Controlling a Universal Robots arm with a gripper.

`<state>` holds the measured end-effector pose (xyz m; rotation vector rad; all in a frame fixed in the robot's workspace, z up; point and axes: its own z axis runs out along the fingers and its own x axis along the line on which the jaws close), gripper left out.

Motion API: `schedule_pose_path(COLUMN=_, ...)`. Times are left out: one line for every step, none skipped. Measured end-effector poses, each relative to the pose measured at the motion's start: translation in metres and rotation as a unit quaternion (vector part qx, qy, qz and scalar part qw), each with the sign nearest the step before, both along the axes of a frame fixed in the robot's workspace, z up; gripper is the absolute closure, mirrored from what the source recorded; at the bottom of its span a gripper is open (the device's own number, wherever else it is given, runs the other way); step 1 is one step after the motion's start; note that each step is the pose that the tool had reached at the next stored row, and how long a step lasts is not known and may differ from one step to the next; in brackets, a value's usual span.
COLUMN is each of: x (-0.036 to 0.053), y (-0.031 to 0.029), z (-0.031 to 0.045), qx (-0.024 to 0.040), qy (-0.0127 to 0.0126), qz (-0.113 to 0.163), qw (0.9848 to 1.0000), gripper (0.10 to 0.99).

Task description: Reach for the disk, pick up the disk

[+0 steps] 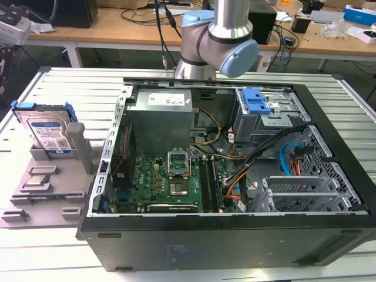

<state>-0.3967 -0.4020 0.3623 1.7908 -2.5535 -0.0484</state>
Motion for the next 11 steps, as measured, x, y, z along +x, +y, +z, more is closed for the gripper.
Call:
schedule_pose_path(x=0.0, y=0.0, z=0.0, qx=0.0, qy=0.0, qz=0.012, qw=0.9999, gripper=0.98)
schedule_pose_path(x=0.0, y=0.0, z=0.0, qx=0.0, qy=0.0, qz=0.02, qw=0.9998, gripper=0.98)
schedule_pose_path(x=0.0, y=0.0, z=0.0, qx=0.0, qy=0.0, qz=0.025, qw=0.9997, gripper=0.98)
schedule_pose_path(x=0.0, y=0.0, z=0.0, qx=0.0, qy=0.0, qz=0.029, qw=0.9996, gripper=0.98)
schedule_pose_path(x=0.0, y=0.0, z=0.0, qx=0.0, qy=0.0, qz=0.034, qw=0.9994, gripper=0.98)
schedule_pose_path(x=0.0, y=0.0, z=0.0, qx=0.0, qy=0.0, qz=0.039, qw=0.9993, gripper=0.98)
schedule_pose_path(x=0.0, y=0.0, z=0.0, qx=0.0, qy=0.0, qz=0.043, qw=0.9991, gripper=0.98)
schedule_pose_path(x=0.0, y=0.0, z=0.0, qx=0.0, qy=0.0, qz=0.048, qw=0.9989, gripper=0.98)
schedule_pose_path(x=0.0, y=0.0, z=0.0, qx=0.0, qy=0.0, qz=0.056, qw=0.9985, gripper=0.98)
schedule_pose_path(x=0.0, y=0.0, z=0.0, qx=0.0, qy=0.0, qz=0.063, qw=0.998, gripper=0.98)
schedule_pose_path(x=0.0, y=0.0, z=0.0, qx=0.0, qy=0.0, qz=0.067, qw=0.9977, gripper=0.98)
